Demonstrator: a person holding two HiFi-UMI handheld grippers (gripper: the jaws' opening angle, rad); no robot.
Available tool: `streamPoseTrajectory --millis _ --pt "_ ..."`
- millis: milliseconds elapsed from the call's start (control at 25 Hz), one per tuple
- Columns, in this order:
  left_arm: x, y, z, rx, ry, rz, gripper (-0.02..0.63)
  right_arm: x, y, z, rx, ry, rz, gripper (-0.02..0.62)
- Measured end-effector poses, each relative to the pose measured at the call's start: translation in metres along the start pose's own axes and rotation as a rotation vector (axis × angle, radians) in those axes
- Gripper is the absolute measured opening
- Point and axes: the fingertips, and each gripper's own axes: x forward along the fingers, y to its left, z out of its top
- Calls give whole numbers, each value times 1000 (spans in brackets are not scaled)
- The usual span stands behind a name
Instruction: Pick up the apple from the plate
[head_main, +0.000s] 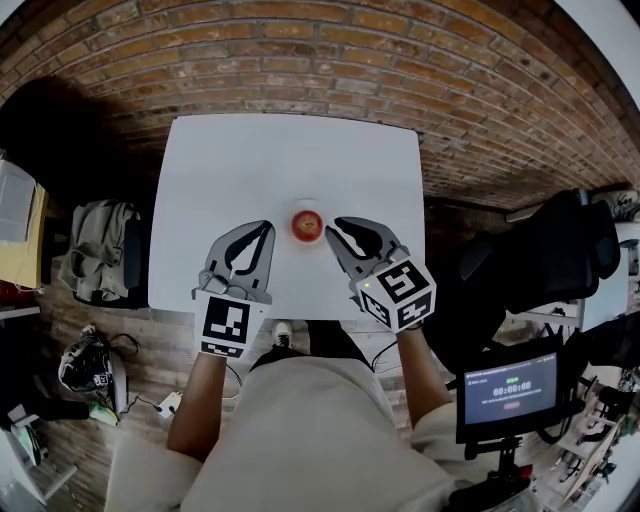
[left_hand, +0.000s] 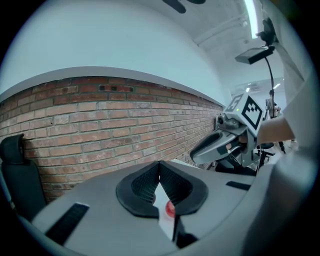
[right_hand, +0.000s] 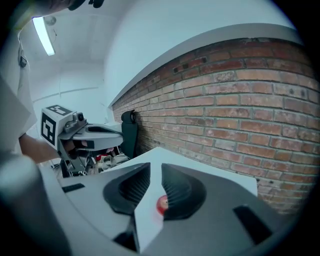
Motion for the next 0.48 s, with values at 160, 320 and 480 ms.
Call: streamPoseTrajectory --millis 160,320,480 --pt "2 6 -5 -12 13 13 5 11 1 -5 -38 39 21 69" --pt "6 12 -13 -29 31 18 5 26 -1 -10 -42 63 40 70" --pt "12 11 -21 -40 50 14 5 39 -4 -19 -44 90 59 83"
